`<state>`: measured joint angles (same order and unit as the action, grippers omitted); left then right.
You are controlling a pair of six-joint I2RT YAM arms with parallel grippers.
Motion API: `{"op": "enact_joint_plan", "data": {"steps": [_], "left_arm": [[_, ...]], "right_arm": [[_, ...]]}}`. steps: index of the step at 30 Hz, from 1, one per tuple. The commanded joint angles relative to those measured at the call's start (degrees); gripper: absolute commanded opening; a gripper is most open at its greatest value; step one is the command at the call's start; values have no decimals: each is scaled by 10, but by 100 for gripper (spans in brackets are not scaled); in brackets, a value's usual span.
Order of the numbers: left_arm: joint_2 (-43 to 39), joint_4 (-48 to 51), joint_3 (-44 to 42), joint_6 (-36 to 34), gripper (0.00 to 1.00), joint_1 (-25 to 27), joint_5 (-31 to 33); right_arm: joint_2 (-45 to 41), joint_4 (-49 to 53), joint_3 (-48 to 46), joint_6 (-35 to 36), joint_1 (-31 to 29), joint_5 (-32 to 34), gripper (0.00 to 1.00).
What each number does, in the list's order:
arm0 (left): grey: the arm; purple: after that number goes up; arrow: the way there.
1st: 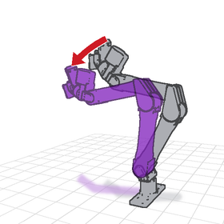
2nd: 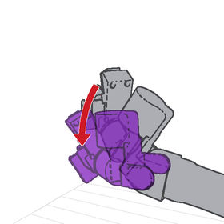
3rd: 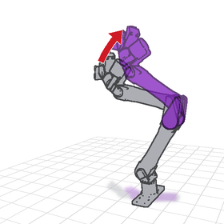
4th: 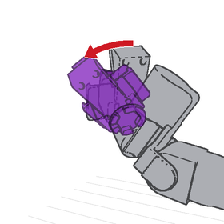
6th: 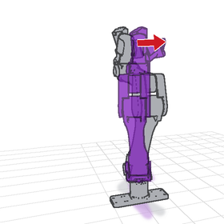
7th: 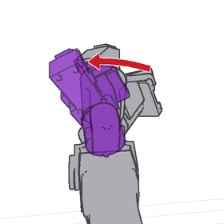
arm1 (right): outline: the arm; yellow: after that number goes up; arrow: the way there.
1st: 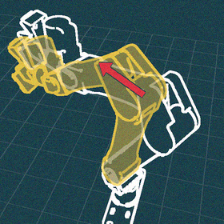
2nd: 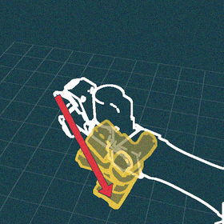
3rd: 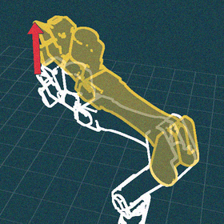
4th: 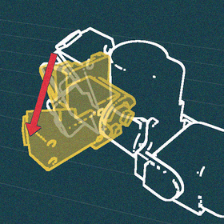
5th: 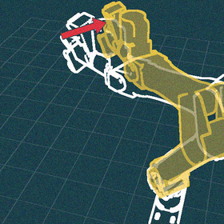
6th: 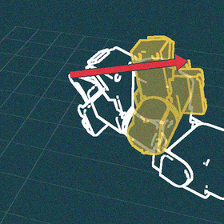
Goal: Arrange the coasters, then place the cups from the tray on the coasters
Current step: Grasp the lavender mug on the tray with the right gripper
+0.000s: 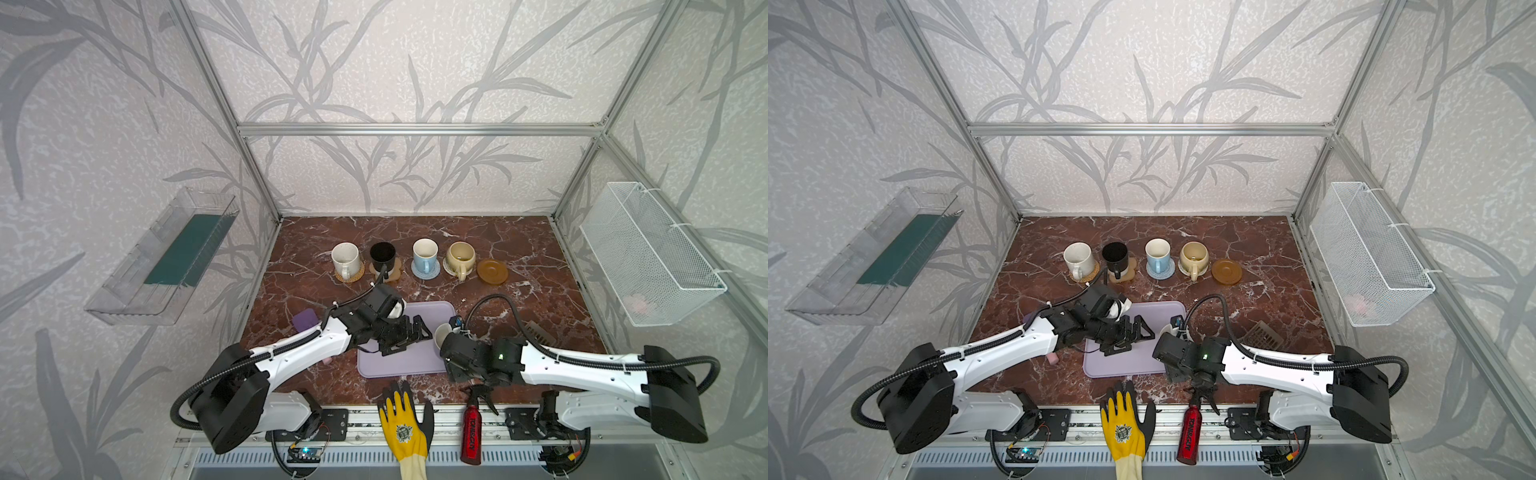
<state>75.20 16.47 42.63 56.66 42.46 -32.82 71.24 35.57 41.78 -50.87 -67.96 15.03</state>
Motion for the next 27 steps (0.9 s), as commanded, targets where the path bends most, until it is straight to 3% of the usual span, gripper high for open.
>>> {"op": "enact_joint_plan", "data": {"steps": [1, 7, 19, 26, 27], "left_arm": [[-1, -10, -4, 8, 98, 3, 9], [-2, -6, -2, 7, 98, 4, 10], [-8, 1, -6, 10, 98, 6, 19], [-8, 2, 1, 13, 98, 8, 19], [-10, 8, 7, 10, 98, 8, 20]], "right_arm": [[-1, -15, -16, -21, -4, 21, 60], [12, -31, -22, -26, -5, 23, 45], [14, -60, -45, -47, -17, 37, 30], [4, -66, -53, -51, -23, 41, 18], [1, -65, -53, -52, -23, 43, 13]]}}
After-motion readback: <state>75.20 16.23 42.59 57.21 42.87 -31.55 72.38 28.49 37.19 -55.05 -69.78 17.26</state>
